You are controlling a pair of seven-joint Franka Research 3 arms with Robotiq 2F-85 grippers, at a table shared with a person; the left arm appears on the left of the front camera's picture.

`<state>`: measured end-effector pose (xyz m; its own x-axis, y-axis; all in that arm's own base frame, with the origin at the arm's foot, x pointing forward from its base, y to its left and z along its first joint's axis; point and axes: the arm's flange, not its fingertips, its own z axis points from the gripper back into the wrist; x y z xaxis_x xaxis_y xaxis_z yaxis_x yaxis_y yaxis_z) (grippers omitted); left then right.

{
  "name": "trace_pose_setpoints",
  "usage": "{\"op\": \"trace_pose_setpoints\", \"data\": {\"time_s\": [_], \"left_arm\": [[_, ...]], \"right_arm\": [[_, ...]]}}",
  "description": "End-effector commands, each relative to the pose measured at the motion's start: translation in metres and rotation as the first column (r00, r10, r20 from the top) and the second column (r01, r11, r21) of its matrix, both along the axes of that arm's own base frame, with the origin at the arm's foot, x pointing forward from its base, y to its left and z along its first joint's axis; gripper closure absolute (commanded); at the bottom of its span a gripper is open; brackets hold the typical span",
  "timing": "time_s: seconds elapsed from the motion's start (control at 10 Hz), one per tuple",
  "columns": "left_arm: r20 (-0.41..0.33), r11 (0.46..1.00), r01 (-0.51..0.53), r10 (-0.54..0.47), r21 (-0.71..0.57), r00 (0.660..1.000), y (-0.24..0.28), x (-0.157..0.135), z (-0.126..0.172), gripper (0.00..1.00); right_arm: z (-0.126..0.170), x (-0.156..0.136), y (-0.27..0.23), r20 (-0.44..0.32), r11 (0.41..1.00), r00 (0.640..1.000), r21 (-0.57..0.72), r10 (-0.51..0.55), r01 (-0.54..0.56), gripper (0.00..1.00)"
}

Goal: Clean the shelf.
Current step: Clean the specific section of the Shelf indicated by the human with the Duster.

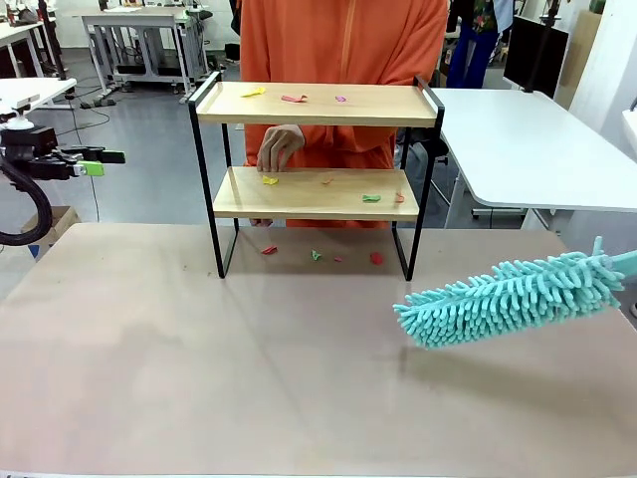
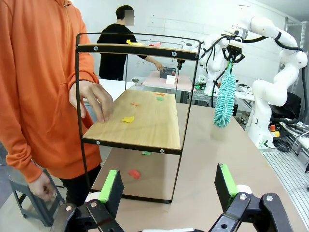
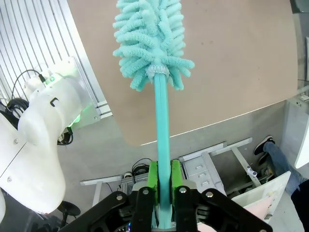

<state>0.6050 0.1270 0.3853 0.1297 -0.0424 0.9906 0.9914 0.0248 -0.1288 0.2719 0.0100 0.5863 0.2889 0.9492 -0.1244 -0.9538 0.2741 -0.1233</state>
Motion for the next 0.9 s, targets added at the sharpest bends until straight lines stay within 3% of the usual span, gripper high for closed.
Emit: {"op": "trace_pose_setpoints", "data": {"time_s": [0.0, 0.5, 0.6, 0.8], "left_arm": [[0.016, 1.000, 0.006, -0.006, 0.007, 1.000, 0.001, -0.001, 0.000, 0.00], [0.016, 1.000, 0.006, -0.006, 0.007, 1.000, 0.001, -0.001, 0.000, 0.00], [0.016, 1.000, 0.006, -0.006, 0.007, 1.000, 0.001, -0.001, 0.000, 0.00], [0.016, 1.000, 0.006, -0.006, 0.007, 1.000, 0.001, -0.001, 0.000, 0.00]], "right_arm": [[0.004, 0.000, -0.003, -0.004, 1.000, 1.000, -0.002, 0.015, -0.015, 0.87], [0.000, 0.000, 0.000, 0.000, 1.000, 1.000, 0.000, 0.000, 0.000, 0.87], [0.019, -0.010, 0.027, -0.035, 0.989, 0.988, 0.004, -0.147, 0.148, 0.87], [0.040, -0.026, 0.075, -0.062, 0.948, 0.954, 0.114, -0.293, 0.298, 0.87]]}}
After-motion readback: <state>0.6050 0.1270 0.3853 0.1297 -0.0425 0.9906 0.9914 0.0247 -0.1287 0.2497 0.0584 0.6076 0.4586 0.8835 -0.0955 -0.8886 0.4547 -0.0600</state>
